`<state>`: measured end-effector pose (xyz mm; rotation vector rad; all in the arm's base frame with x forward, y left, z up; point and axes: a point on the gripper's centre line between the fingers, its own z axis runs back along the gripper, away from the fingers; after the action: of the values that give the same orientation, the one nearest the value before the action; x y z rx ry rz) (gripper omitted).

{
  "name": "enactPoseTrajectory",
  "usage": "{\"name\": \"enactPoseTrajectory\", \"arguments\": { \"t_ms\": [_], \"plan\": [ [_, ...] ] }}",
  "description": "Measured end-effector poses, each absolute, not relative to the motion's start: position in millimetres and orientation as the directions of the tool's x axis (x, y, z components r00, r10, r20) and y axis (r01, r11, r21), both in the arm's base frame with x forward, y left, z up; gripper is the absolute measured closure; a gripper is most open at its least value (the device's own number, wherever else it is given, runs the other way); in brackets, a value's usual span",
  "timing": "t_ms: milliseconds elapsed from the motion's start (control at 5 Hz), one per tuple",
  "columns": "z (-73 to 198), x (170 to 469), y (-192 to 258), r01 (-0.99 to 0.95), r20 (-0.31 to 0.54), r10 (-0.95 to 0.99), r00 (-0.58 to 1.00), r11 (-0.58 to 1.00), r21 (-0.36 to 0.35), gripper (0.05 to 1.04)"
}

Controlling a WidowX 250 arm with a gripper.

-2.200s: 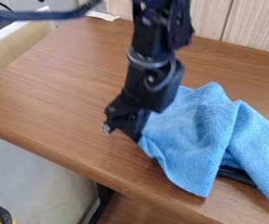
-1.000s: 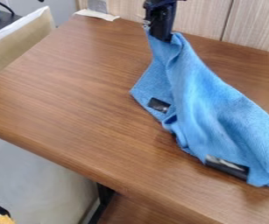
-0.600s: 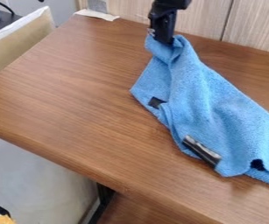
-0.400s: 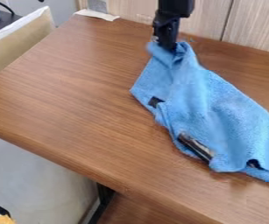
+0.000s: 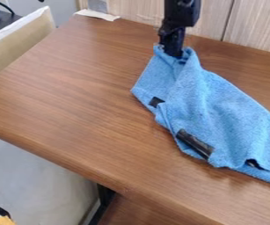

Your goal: Move the cloth to the top left of the table

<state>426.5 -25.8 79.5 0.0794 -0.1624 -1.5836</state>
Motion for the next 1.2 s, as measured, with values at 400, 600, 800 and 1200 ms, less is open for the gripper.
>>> {"name": "enactPoseTrajectory", "arguments": {
  "t_ms": [400, 600, 800, 1200],
  "plan": [
    [73.4, 424.2, -26.2, 0.992, 0.045, -0.999, -0.023, -0.018, 0.123, 0.577],
    [73.2, 423.0, -28.3, 0.993, 0.034, -0.999, -0.03, -0.026, 0.117, 0.284],
    [73.8, 422.5, -29.8, 0.993, 0.032, -0.999, -0.031, -0.027, 0.116, 0.075],
    [90.6, 420.7, -32.3, 0.99, 0.036, -0.999, -0.039, -0.033, 0.14, 0.083]
  ]
}}
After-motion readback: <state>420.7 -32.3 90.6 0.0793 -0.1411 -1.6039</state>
